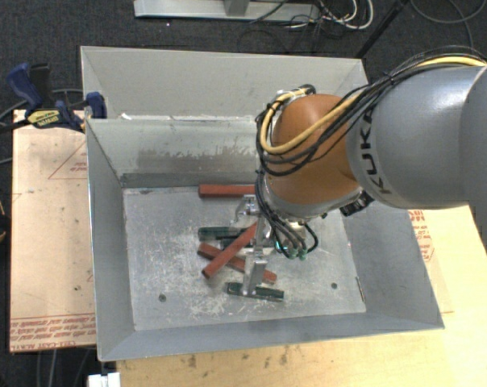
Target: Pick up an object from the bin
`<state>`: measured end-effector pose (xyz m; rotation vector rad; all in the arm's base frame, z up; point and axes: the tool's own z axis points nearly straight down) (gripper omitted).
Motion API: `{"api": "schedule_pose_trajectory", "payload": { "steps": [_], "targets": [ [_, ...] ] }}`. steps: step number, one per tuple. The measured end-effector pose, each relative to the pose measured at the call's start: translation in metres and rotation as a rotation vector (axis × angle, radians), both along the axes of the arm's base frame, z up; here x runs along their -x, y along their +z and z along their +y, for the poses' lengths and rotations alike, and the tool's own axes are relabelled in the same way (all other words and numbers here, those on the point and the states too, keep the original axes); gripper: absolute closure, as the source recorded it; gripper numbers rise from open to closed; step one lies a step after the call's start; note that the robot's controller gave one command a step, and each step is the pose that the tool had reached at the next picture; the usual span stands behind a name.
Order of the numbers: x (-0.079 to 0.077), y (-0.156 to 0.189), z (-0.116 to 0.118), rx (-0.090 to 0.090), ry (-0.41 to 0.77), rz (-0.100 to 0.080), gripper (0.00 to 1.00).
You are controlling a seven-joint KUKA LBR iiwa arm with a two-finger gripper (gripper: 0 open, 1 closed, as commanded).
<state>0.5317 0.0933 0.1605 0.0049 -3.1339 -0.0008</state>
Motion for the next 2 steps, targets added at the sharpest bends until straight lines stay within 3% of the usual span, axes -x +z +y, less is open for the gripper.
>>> {"api": "schedule_pose_trajectory", "payload": {
  "steps": [1, 2],
  "targets": [
    [-0.002, 0.004, 0.0, -0.001, -0.003, -0.008, 0.0],
    [-0.025, -0.08, -0.004, -0.006, -0.08, -0.033, 1.0]
  ]
}}
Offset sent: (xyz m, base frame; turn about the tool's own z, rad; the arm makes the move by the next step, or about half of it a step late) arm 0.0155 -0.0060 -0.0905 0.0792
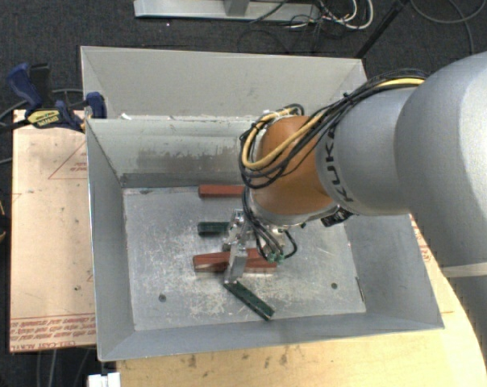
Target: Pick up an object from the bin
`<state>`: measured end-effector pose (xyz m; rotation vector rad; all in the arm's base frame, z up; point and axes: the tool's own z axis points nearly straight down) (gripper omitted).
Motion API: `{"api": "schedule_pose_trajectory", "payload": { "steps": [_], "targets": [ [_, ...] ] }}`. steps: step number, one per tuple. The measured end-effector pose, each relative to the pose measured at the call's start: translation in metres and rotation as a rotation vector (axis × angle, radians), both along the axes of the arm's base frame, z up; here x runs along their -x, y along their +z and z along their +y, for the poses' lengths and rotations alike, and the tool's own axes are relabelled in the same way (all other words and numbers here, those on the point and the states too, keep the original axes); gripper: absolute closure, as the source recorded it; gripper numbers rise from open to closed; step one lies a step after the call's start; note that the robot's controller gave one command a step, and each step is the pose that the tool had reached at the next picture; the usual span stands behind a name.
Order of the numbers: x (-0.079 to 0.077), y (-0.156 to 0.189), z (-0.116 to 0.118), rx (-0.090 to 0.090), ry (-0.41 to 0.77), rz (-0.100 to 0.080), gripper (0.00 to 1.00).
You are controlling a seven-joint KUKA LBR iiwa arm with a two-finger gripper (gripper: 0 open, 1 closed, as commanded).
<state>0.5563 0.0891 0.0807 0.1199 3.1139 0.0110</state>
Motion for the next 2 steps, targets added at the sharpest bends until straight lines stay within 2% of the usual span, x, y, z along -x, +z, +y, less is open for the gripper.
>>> {"api": "schedule_pose_trajectory", "payload": {
  "steps": [1, 2],
  "targets": [
    [0.0, 0.0, 0.0, 0.0, -0.001, 0.0, 1.0],
    [0.001, 0.132, 0.006, 0.005, 0.01, 0.023, 1.0]
  ]
}}
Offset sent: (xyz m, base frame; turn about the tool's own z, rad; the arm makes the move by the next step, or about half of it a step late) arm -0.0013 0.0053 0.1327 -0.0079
